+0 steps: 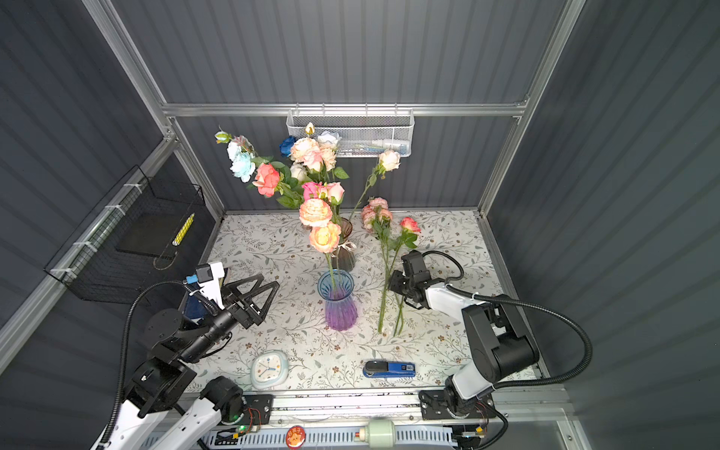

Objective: Arrange the flowers into the vase
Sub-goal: 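Grasp another pink rose stem among the loose stems with the right gripper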

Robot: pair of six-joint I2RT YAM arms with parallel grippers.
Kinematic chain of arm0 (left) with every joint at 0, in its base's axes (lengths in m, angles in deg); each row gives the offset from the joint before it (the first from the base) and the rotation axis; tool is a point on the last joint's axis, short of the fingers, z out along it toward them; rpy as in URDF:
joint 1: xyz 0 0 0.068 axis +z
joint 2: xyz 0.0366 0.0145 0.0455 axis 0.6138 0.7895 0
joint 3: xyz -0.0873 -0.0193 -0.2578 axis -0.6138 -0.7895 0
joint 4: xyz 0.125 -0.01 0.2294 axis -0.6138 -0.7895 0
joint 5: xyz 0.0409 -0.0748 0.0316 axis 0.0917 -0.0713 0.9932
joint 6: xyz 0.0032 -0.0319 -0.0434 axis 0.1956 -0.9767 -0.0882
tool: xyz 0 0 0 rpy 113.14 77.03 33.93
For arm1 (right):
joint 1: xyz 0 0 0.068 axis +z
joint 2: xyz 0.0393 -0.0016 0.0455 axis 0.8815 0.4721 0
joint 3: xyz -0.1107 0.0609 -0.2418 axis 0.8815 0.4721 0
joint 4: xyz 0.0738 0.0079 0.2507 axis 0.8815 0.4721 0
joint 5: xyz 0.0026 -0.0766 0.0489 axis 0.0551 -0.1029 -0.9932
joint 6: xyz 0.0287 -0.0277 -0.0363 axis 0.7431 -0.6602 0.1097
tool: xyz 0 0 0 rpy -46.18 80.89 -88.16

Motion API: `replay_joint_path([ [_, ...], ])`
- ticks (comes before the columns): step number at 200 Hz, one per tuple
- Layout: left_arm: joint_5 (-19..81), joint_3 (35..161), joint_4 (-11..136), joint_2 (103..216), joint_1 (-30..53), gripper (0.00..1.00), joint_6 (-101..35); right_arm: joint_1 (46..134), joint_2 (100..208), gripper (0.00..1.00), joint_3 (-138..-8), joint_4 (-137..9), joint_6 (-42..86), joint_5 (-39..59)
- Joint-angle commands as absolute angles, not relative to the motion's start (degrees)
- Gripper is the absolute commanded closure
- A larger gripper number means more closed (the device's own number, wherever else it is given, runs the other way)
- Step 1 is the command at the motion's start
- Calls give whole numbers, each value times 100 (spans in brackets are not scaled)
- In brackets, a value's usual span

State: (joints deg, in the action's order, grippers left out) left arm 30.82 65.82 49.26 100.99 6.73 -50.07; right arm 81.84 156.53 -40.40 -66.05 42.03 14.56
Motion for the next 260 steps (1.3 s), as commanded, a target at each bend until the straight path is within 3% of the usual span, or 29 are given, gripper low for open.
replay_joint_path([
  [1,3159,6477,4799,9990,693,0,-5092,8071,15932,54,-4381,-7225,4408,1292],
  [106,3311,6404,4530,9772,693,0,-5154,7711,17403,69,-5727,-6735,5145,1206],
  [155,3360,6429,4415,9715,693,0,-5155,7704,17721,70,-5788,-6938,5306,1048],
  [169,3376,6450,4384,9708,693,0,-5139,7706,17759,76,-5771,-6983,5331,1055],
  [208,3411,6475,4335,9658,699,0,-5120,7712,17461,91,-5458,-7449,5252,988],
  [260,3407,6469,4378,9700,697,0,-5103,7721,16432,96,-4857,-7857,5010,1194],
])
